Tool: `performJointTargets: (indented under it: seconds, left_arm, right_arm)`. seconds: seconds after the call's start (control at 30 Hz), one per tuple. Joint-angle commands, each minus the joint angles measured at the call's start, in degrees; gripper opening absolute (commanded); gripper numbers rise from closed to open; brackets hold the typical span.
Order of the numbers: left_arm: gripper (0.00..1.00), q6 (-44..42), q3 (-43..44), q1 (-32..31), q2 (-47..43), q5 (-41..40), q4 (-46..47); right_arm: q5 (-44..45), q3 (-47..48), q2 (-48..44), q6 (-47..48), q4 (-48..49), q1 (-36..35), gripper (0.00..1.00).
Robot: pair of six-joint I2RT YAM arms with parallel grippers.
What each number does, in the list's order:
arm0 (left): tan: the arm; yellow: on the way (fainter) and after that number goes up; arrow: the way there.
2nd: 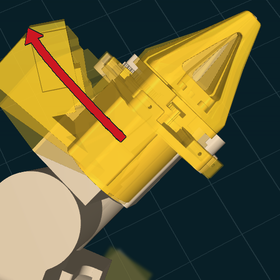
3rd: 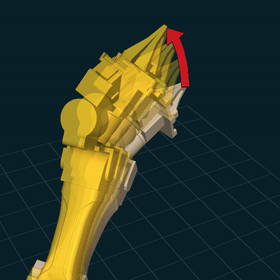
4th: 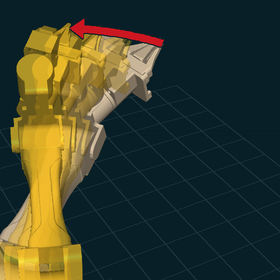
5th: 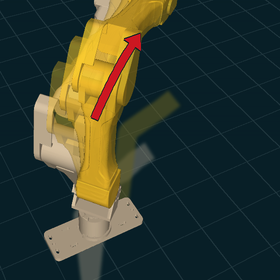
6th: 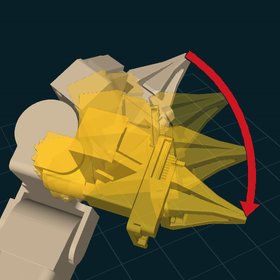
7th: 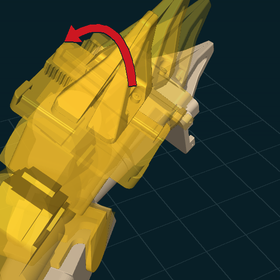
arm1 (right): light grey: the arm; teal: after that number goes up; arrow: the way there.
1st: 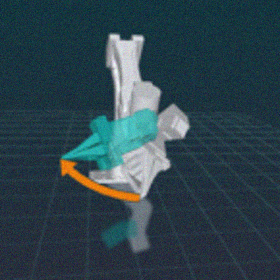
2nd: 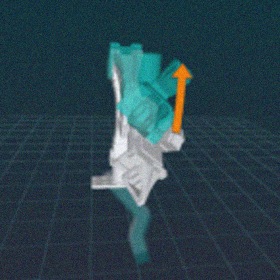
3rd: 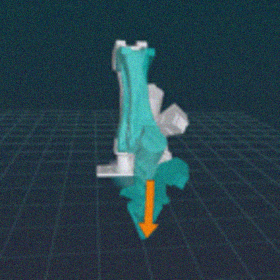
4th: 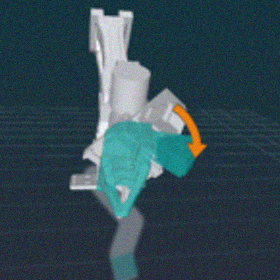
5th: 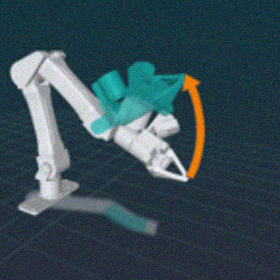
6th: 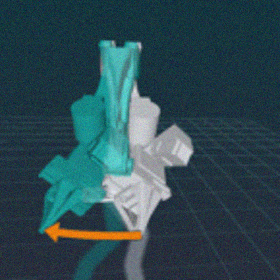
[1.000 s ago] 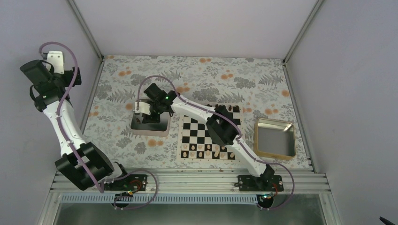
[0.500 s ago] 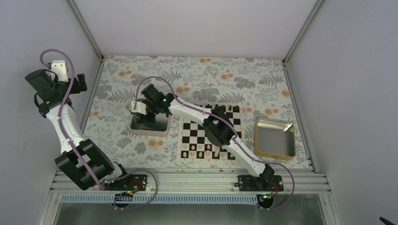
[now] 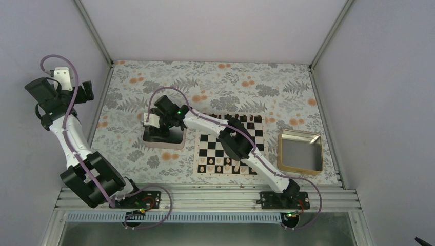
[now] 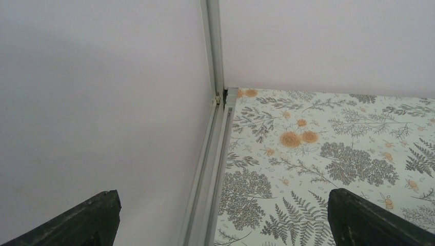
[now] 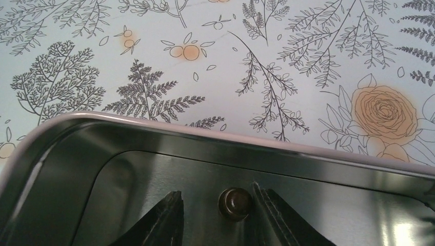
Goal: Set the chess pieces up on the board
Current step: Pick up the chess piece from the storage box.
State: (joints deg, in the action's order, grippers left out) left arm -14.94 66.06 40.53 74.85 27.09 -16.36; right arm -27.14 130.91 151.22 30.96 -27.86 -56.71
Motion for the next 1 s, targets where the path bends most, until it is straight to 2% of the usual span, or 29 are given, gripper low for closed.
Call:
performJointTargets:
  seconds: [0.0,0.17,0.37,0.73,0.97]
  left_arm:
    - [1.00,0.69,-0.65,1.31,-0.76,2.42,1.18]
    - [1.00,0.91,-0.37,1.64,-0.43,3.40,0.96]
    - [1.00,0.73,-1.15,1.87,-0.26,3.92,1.26]
    - [1.00,0.66,-1.37,2.31,-0.14,5.28,0.85]
    - [1.00,0.61,-1.45,2.53,-0.22,5.41,0.87]
  right_arm:
    - [0.19,2.05,1.11,-1.03,2.15,-0.48,0.36]
    - [-0.20,2.44,1.42,-0.67,2.36,-0.13,0.36]
    - [-0.66,4.21,2.79,-0.27,1.54,-0.04,0.23]
    - [-0.28,3.49,3.28,-0.13,1.14,0.19,0.21]
    - [-0.73,2.49,2.29,-0.55,1.41,0.75,0.06]
